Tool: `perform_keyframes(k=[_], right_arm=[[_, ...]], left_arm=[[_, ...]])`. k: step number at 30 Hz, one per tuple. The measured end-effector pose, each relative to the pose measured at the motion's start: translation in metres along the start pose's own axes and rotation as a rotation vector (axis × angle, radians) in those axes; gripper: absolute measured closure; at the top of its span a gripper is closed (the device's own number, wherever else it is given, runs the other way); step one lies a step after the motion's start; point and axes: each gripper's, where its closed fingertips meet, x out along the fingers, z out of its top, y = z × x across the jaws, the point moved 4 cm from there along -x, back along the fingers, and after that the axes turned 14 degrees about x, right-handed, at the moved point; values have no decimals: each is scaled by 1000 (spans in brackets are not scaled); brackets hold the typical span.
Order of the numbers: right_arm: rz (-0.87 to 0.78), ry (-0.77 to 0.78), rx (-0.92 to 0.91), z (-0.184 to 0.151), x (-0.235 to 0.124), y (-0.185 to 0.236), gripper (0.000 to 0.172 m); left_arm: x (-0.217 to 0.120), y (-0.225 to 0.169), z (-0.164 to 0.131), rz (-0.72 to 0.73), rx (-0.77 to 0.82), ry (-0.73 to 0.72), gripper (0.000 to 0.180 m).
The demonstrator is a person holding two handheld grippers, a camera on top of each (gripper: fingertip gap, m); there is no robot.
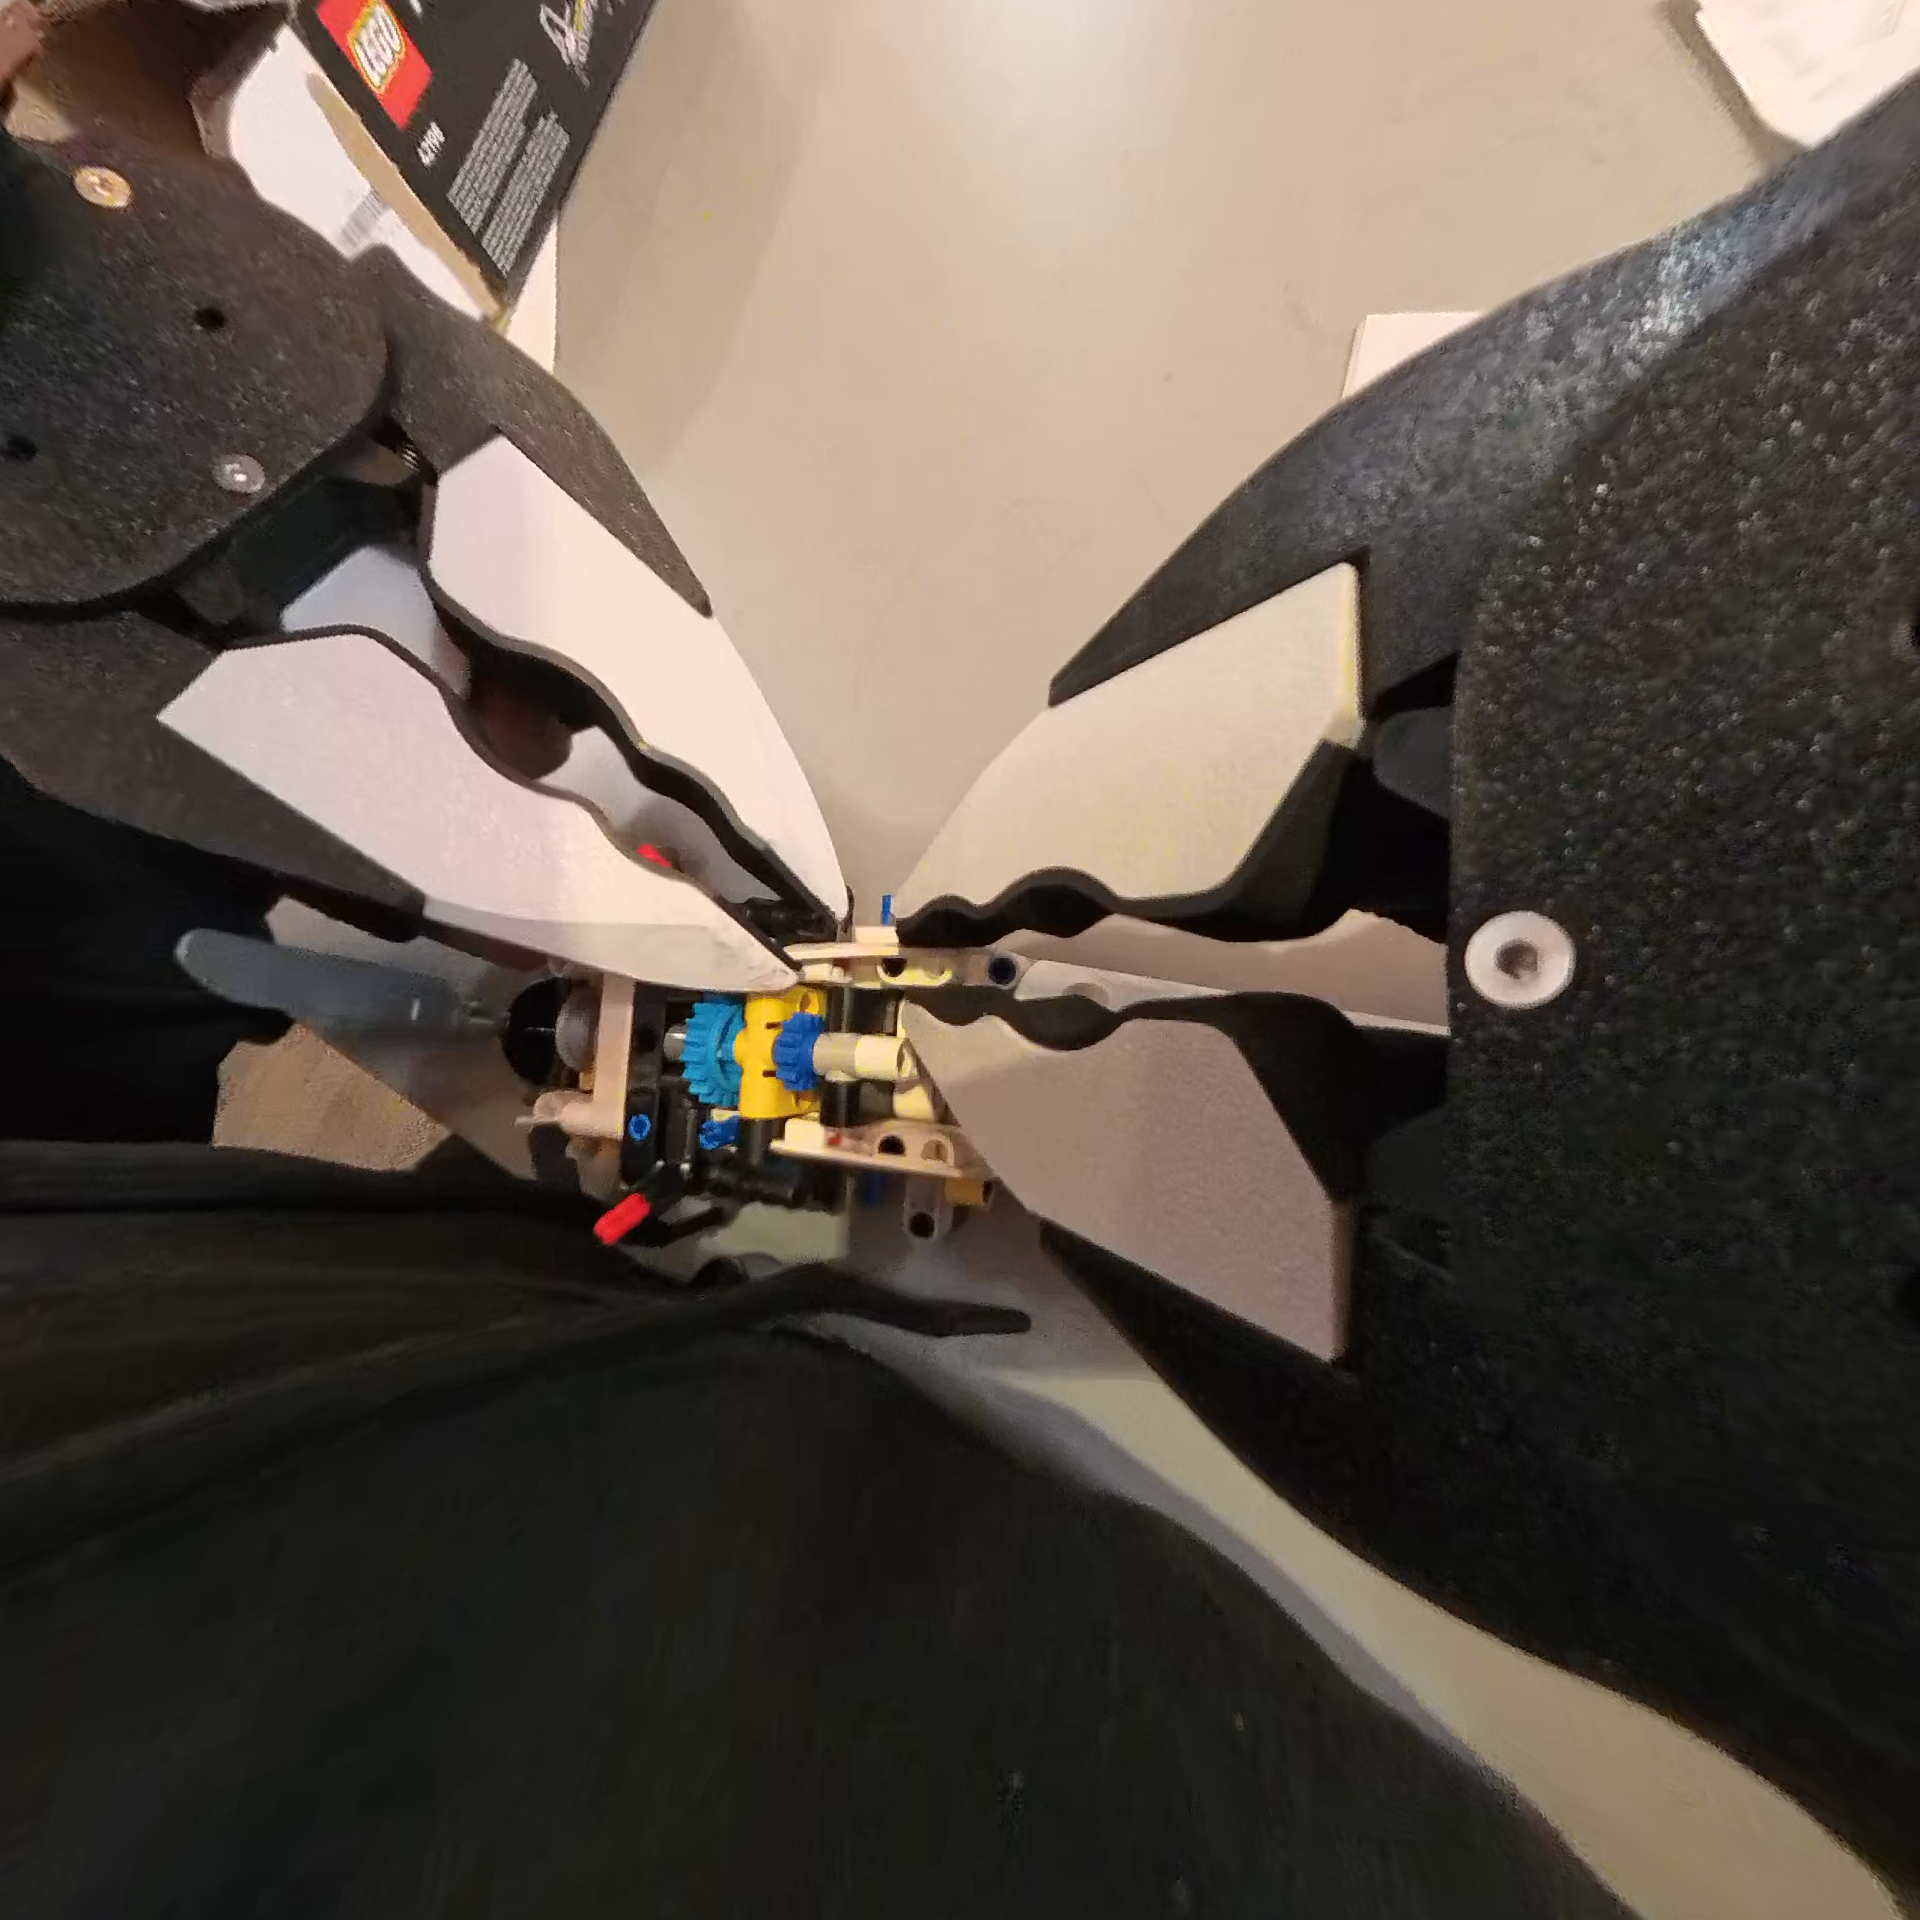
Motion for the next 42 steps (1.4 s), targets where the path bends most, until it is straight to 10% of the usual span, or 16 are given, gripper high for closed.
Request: perform_keyframes(k=[42], right_arm=[[105, 116, 43, 1, 3, 7, 165]], left_arm=[[5, -10, 6, 37, 160, 32, 170]])
